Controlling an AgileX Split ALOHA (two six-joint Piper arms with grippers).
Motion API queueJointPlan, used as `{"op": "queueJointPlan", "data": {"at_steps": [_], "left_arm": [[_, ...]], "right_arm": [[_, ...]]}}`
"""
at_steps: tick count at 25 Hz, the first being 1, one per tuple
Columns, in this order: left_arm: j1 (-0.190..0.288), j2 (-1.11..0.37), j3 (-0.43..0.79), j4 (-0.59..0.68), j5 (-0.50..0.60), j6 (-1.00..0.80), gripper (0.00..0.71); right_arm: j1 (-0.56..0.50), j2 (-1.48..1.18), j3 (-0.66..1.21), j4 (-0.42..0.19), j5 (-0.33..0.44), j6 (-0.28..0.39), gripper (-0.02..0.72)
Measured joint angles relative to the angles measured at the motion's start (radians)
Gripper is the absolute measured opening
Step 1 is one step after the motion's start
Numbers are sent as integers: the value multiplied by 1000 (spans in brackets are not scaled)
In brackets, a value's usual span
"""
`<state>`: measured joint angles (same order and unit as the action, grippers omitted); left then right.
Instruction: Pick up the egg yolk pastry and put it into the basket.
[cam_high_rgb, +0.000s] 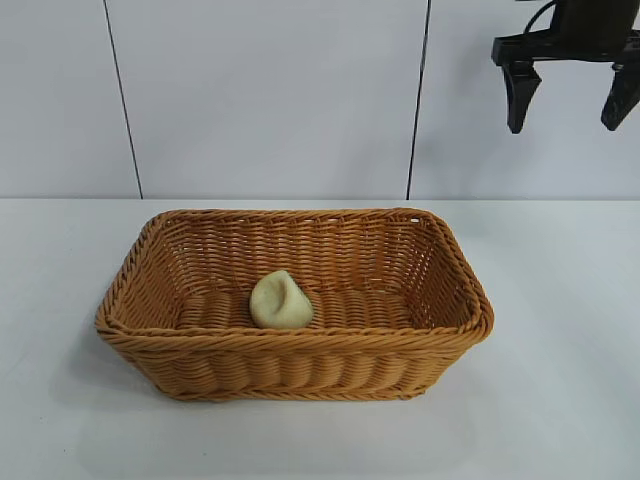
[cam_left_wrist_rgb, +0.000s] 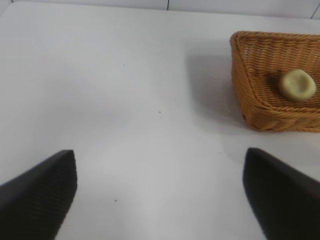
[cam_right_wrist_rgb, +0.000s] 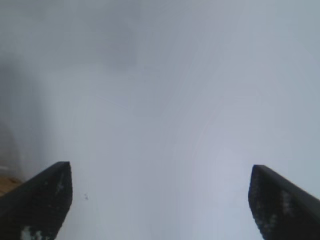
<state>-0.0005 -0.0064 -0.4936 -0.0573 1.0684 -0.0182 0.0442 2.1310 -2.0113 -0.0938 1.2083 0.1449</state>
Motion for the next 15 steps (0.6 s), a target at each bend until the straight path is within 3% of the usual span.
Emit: {"op": "queueJointPlan", "data": {"at_steps": [8, 15], "left_arm": [[0, 0, 0, 0, 0, 0, 695], [0, 0, 0, 0, 0, 0, 695]], "right_arm": [[-52, -3, 17, 0, 0, -10, 663], [-53, -108, 211, 0, -2, -30, 663]]}}
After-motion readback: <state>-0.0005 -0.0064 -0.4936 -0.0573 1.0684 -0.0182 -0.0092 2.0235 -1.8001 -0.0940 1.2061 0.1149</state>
